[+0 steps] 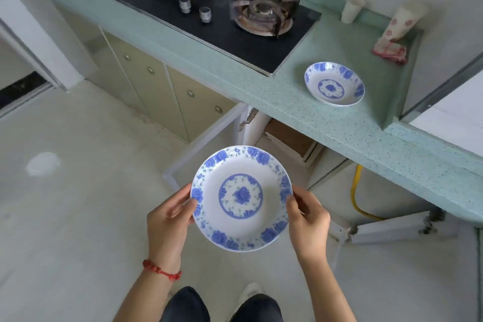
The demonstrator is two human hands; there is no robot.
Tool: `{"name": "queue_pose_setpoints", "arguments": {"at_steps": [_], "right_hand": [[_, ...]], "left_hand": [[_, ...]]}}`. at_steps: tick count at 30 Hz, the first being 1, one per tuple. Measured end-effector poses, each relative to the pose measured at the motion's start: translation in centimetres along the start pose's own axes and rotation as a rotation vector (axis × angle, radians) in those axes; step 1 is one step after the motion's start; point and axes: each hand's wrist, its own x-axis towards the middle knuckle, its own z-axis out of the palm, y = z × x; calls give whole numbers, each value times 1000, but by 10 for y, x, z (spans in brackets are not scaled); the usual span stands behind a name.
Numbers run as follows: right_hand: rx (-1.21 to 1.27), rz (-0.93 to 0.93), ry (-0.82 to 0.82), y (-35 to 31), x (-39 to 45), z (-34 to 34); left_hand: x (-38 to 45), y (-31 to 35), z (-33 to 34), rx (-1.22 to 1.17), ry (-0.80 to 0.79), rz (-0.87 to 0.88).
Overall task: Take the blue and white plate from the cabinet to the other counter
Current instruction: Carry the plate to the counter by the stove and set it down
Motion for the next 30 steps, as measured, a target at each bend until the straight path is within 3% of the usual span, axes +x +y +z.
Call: {"name": "queue_pose_setpoints", "arguments": {"at_steps": [9, 16, 23, 30], "right_hand": [[-34, -45, -285, -51, -77, 158], [-55, -122, -523, -87, -139, 273], [-70, -228, -701, -119, -165, 360], [-117, -275, -804, -138, -145, 448]], "left_hand": [[-11, 39, -182, 19, 256, 54], [-27, 49, -309, -140, 509, 27], [-25, 58, -381, -254, 730, -24], [27, 64, -426, -258, 841, -44]]}}
